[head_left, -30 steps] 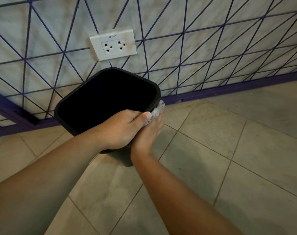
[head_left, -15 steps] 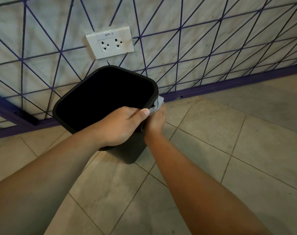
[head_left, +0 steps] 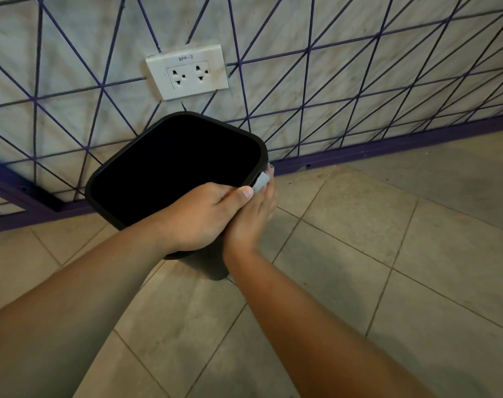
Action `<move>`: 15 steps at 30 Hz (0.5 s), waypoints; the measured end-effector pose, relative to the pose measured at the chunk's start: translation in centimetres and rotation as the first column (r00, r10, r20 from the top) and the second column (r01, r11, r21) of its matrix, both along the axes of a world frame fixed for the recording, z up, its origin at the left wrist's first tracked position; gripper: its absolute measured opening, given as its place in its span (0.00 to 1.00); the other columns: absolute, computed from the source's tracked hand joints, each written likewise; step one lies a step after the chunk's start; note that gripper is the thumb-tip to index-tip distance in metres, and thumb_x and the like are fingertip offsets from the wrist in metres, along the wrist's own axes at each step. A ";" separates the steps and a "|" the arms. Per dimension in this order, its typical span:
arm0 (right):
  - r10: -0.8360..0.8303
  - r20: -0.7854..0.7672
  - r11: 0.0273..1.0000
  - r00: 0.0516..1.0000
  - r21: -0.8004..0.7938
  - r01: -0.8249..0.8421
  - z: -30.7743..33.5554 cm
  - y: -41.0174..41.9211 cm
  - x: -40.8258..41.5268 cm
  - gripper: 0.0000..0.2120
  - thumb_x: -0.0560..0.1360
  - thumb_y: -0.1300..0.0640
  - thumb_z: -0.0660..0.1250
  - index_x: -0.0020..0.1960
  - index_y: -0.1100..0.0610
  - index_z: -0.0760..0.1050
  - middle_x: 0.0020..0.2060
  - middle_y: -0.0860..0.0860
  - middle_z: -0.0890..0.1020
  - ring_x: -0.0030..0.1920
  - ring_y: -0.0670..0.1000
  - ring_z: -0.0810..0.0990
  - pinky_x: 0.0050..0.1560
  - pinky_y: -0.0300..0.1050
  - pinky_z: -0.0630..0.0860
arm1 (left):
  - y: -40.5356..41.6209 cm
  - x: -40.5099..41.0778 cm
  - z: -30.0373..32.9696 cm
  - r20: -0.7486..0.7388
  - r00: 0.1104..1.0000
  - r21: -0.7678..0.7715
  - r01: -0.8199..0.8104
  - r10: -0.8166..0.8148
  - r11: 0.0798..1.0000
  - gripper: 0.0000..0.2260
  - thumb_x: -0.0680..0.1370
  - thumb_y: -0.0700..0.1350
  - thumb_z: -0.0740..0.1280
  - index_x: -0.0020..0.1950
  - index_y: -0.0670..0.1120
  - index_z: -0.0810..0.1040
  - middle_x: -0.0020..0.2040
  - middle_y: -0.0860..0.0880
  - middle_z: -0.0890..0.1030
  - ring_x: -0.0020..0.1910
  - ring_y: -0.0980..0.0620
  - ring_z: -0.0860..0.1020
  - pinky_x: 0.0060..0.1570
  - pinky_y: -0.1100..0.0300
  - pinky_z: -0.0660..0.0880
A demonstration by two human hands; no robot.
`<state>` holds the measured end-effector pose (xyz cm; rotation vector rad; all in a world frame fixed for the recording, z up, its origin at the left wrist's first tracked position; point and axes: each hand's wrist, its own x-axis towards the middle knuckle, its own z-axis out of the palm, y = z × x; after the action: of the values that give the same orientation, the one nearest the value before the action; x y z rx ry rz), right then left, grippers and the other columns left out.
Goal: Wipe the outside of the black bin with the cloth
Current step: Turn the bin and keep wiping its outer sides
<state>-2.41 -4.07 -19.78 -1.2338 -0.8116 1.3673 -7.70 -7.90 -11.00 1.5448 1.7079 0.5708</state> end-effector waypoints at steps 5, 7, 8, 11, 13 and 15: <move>0.066 -0.189 0.997 0.980 0.044 -0.059 -3.4 2.5 0.0 0.18 0.86 0.50 0.58 0.74 0.42 0.72 0.73 0.53 0.75 0.75 0.59 0.72 0.76 0.64 0.68 | -0.1 0.1 0.2 -0.050 0.998 -0.009 -0.030 0.029 1.000 0.13 0.84 0.51 0.56 0.53 0.55 0.81 0.46 0.61 0.83 0.50 0.70 0.79 0.46 0.81 0.70; 0.063 -0.354 0.992 0.933 -0.078 -0.096 -4.9 2.9 0.9 0.24 0.84 0.48 0.62 0.78 0.54 0.70 0.70 0.58 0.76 0.75 0.65 0.72 0.75 0.63 0.70 | -0.1 0.3 0.2 -0.077 0.996 -0.006 -0.037 0.037 0.999 0.14 0.84 0.53 0.56 0.45 0.56 0.79 0.40 0.60 0.82 0.45 0.70 0.79 0.41 0.80 0.69; 0.045 -0.405 0.984 0.913 -0.139 -0.111 -4.4 2.6 1.5 0.27 0.82 0.44 0.63 0.77 0.57 0.71 0.68 0.60 0.78 0.74 0.65 0.74 0.74 0.61 0.72 | -0.2 0.3 0.2 -0.071 0.997 -0.004 -0.035 0.034 0.999 0.14 0.84 0.53 0.56 0.46 0.57 0.79 0.40 0.60 0.81 0.45 0.71 0.78 0.42 0.80 0.70; 0.052 -0.423 0.971 0.905 -0.189 -0.144 -2.3 1.6 2.1 0.27 0.79 0.40 0.59 0.68 0.58 0.77 0.61 0.59 0.82 0.65 0.59 0.80 0.68 0.54 0.75 | -0.2 0.3 0.0 -0.038 0.999 -0.006 -0.003 0.002 1.000 0.14 0.84 0.52 0.56 0.64 0.55 0.78 0.49 0.62 0.81 0.53 0.70 0.78 0.52 0.77 0.72; 0.041 -0.399 0.980 0.916 -0.161 -0.114 -0.7 0.9 1.6 0.30 0.78 0.35 0.57 0.70 0.53 0.77 0.67 0.56 0.81 0.70 0.56 0.78 0.72 0.56 0.74 | -0.1 0.1 -0.1 -0.013 1.000 -0.005 -0.003 0.003 1.000 0.15 0.84 0.52 0.56 0.66 0.54 0.78 0.51 0.60 0.82 0.54 0.69 0.78 0.54 0.72 0.75; 0.006 -0.278 0.993 0.961 -0.115 -0.039 0.2 0.8 0.7 0.35 0.74 0.27 0.54 0.73 0.43 0.75 0.75 0.51 0.74 0.76 0.55 0.71 0.76 0.62 0.68 | 0.0 0.0 -0.2 0.011 1.000 -0.020 -0.016 0.016 1.000 0.15 0.84 0.51 0.56 0.67 0.55 0.78 0.54 0.59 0.83 0.55 0.69 0.78 0.52 0.76 0.73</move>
<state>-1.68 -3.23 -19.58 -1.0929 -0.5550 1.5842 -7.74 -7.85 -11.23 1.5122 1.7140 0.5681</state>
